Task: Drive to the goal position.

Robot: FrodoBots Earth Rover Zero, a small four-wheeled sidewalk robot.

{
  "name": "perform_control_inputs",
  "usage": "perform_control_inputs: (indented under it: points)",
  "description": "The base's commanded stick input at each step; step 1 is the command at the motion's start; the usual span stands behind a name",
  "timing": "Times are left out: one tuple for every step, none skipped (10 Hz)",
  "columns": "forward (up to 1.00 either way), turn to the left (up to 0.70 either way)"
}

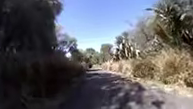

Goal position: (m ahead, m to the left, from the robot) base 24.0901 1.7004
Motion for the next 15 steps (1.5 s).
perform_control_inputs:
  points:
    - [0.85, 0.00]
    - [0.85, 0.00]
    - [0.85, 0.00]
    - [0.85, 0.00]
    - [0.85, 0.00]
    - [0.85, 0.00]
    - [0.85, 0.00]
    - [0.85, 0.00]
    - [0.85, 0.00]
    - [0.85, 0.00]
    - [0.85, 0.00]
    - [0.85, 0.00]
    - [0.85, 0.00]
    - [0.85, 0.00]
    - [0.85, 0.00]
